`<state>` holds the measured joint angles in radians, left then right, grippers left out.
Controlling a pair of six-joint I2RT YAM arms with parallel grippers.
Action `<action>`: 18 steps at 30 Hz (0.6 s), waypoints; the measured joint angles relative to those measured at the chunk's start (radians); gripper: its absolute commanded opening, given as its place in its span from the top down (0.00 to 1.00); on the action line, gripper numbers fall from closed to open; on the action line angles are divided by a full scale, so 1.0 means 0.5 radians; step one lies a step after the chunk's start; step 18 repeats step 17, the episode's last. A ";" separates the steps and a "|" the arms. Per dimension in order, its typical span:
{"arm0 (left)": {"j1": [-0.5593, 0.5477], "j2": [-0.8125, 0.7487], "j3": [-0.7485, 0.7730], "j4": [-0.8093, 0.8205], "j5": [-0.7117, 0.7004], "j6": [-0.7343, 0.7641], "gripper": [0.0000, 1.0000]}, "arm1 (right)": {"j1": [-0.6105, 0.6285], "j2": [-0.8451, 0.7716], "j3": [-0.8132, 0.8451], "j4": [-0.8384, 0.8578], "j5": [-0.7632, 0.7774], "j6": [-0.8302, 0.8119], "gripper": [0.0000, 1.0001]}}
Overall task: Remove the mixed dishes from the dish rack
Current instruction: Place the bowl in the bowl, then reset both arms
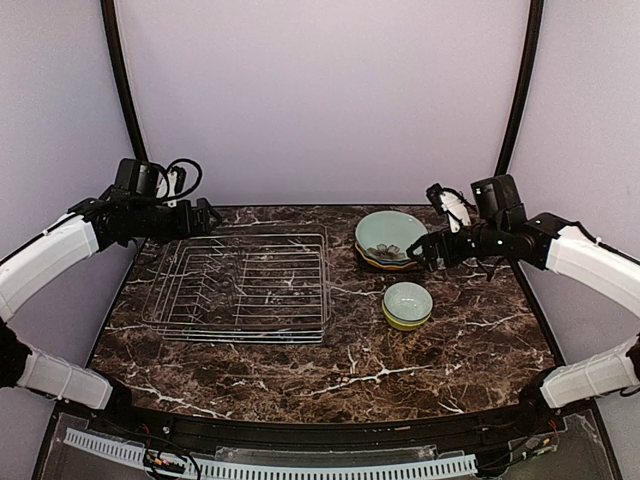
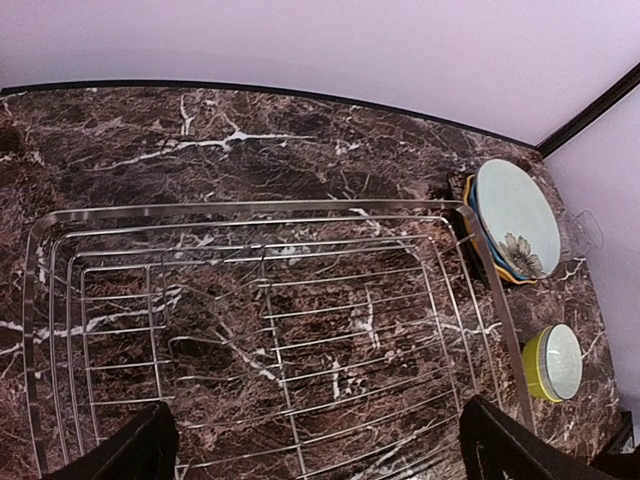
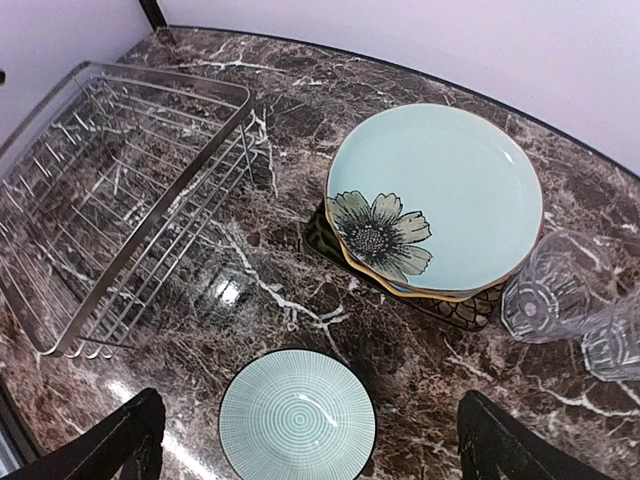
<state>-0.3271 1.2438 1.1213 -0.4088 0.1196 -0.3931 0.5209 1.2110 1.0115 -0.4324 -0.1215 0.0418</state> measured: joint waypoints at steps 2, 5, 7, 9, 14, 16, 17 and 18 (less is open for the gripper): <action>-0.008 0.000 -0.047 -0.023 -0.062 0.019 0.01 | -0.124 -0.056 -0.121 0.110 -0.147 0.066 0.01; -0.046 0.000 -0.114 -0.060 -0.211 0.069 0.01 | -0.288 -0.114 -0.291 0.276 -0.359 0.167 0.01; -0.081 0.000 -0.144 -0.087 -0.298 0.096 0.01 | -0.364 -0.130 -0.383 0.365 -0.468 0.228 0.01; -0.115 -0.001 -0.171 -0.109 -0.385 0.121 0.01 | -0.417 -0.141 -0.463 0.437 -0.558 0.284 0.01; -0.165 -0.006 -0.232 -0.121 -0.532 0.153 0.01 | -0.456 -0.145 -0.555 0.573 -0.716 0.382 0.01; -0.172 -0.006 -0.245 -0.122 -0.571 0.155 0.01 | -0.460 -0.145 -0.558 0.613 -0.756 0.407 0.01; -0.172 -0.006 -0.247 -0.123 -0.589 0.155 0.01 | -0.463 -0.145 -0.558 0.630 -0.772 0.414 0.01; -0.172 -0.006 -0.247 -0.123 -0.589 0.155 0.01 | -0.463 -0.145 -0.558 0.630 -0.772 0.414 0.01</action>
